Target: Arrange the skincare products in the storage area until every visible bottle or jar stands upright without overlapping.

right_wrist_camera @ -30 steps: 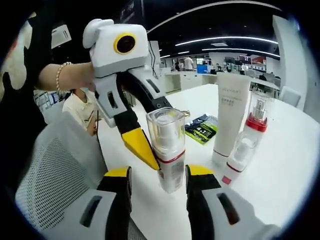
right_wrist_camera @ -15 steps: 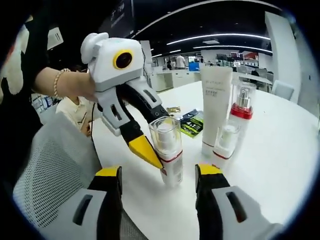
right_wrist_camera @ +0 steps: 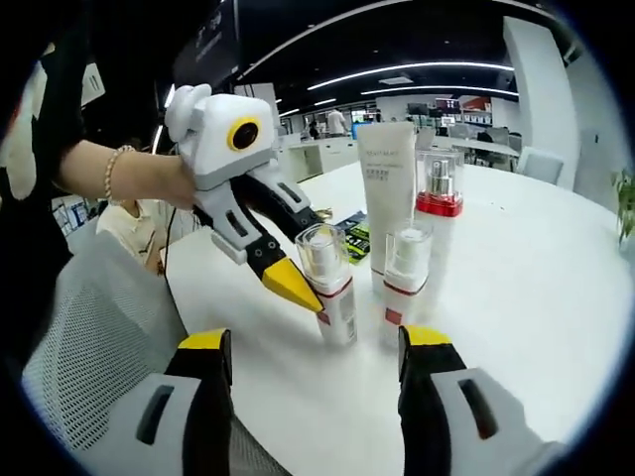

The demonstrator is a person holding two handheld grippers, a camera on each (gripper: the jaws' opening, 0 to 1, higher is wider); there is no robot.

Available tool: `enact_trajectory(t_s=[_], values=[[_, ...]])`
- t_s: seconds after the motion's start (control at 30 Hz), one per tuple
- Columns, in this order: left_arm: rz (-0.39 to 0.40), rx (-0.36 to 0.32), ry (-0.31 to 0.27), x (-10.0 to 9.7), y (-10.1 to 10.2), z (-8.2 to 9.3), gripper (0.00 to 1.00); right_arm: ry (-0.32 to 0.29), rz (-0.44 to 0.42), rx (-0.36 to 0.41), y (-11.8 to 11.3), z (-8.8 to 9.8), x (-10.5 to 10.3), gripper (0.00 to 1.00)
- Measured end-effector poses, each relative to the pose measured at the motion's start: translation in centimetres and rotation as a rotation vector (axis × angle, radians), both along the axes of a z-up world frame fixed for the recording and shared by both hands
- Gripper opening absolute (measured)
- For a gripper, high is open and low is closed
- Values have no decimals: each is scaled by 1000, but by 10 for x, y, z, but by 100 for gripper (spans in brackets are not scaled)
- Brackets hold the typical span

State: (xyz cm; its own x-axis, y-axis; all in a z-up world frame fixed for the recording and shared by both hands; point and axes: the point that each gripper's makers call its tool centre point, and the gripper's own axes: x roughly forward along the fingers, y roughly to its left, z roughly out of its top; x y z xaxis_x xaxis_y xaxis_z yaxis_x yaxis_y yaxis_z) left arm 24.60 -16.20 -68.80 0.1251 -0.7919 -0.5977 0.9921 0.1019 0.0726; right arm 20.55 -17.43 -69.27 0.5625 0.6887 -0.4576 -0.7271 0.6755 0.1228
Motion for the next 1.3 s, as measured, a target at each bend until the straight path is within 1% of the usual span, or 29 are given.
enact_trajectory(t_s=[0.47, 0.63, 0.83, 0.9, 1.1, 1.3], values=[[-1, -24, -1, 22, -6, 1, 20, 13, -18, -3, -5, -5, 2, 69], [-1, -32, 8, 26, -9, 1, 21, 15, -19, -3, -5, -6, 3, 69], [-10, -32, 0, 30, -12, 1, 22, 17, -24, -4, -5, -7, 3, 69], [-14, -20, -5, 32, -12, -1, 22, 17, -25, -3, -5, -7, 3, 70], [-23, -12, 3, 32, -11, -5, 22, 20, -28, -2, -5, -7, 3, 70], [-15, -9, 9, 31, -10, -6, 23, 19, -28, -8, -4, -6, 4, 71]])
